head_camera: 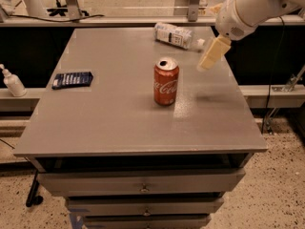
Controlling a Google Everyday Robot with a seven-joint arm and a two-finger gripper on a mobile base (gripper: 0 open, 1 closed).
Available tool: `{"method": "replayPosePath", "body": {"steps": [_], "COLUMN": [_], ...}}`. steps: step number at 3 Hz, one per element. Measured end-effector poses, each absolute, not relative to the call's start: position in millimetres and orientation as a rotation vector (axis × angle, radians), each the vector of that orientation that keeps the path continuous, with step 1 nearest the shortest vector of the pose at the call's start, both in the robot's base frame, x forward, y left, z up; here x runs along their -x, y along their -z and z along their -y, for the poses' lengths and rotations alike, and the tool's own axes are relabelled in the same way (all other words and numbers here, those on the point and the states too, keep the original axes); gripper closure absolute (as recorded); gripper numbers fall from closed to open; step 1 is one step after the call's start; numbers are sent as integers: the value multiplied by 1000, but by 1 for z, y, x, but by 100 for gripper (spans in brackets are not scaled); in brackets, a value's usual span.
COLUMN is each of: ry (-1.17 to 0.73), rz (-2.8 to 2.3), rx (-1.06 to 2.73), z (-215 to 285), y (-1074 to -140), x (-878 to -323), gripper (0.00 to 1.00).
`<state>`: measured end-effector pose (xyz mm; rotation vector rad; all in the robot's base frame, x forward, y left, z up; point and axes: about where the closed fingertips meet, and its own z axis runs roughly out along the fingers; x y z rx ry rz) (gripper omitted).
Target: Pick blue plastic bottle
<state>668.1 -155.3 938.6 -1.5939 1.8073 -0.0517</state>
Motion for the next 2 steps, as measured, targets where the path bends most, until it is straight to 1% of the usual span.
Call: {"method": "replayPosePath", "body": {"steps": [2], "ry": [18], "rz": [-1813], "rx": [1430], "z": [185], "y": [-929], "x": [-745], "gripper": [0]}}
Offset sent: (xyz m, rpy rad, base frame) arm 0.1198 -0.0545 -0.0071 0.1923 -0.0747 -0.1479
